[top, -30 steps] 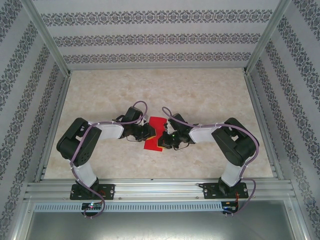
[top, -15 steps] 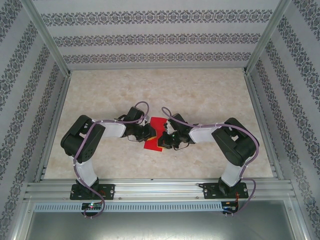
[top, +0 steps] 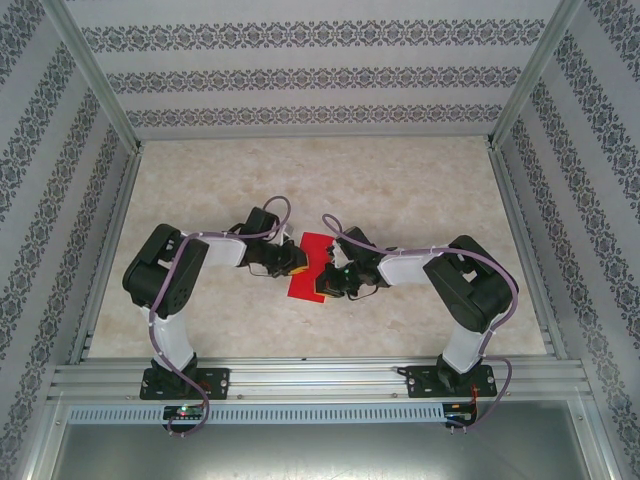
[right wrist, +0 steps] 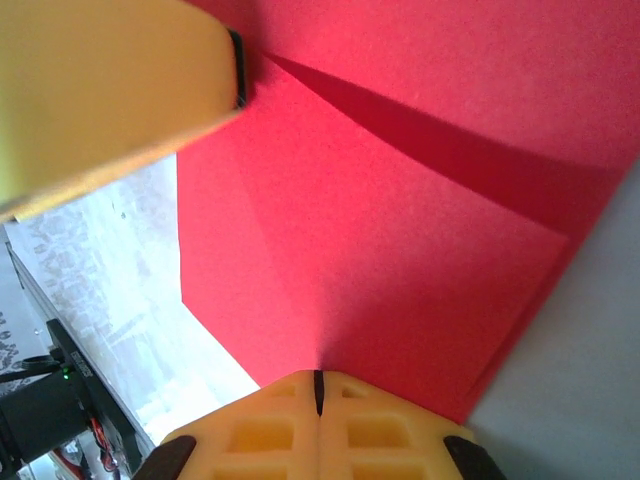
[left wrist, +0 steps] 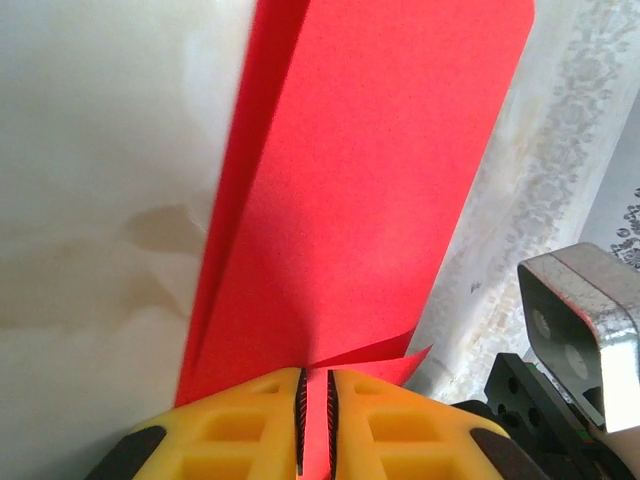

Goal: Fold a paper plane with a square sheet of paper (pick it up from the middle)
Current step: Fold the triangle a second time at the center of the table.

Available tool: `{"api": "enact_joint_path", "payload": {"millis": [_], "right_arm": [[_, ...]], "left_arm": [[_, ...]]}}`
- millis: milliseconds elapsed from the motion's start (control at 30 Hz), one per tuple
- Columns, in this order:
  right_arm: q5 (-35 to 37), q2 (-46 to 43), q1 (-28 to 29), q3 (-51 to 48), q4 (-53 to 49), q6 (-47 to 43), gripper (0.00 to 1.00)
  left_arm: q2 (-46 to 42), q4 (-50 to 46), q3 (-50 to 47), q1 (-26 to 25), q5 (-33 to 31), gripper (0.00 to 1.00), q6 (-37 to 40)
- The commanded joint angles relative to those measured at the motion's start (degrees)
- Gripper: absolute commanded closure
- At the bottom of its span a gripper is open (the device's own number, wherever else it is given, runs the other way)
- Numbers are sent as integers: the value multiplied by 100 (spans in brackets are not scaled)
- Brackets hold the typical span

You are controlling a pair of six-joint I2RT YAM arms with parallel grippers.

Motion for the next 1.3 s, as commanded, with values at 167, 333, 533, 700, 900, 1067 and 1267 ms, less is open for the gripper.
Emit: {"api": "enact_joint_path", "payload": {"millis": [167,333,533,700,900,1067,1267], "right_arm": [[403,172,9,-118,-985,-157,100],[423,167,12,-98,-977,-101,100],[395,234,20,39,-1040,-108,100],[421,234,12,35,-1041,-95,100],[421,229,23,35,-1021,-60,100],[434,194,32,24,-1005,-60,100],[442,80,55,136,-1008,-62,100]], "left_arm": [[19,-291,141,534,-254,81,428],[-422,-405,185,533,-210,79,356],[-1146,-428,-28,301,-271,78,208],[-1062,-220,-151,-163,-404,78,27],[-531,283,-259,-453,-390,79,-199],[-134,298,-295,-450,-639,81,-202],[217,-69,-294,-450,-992,84,-191]]}}
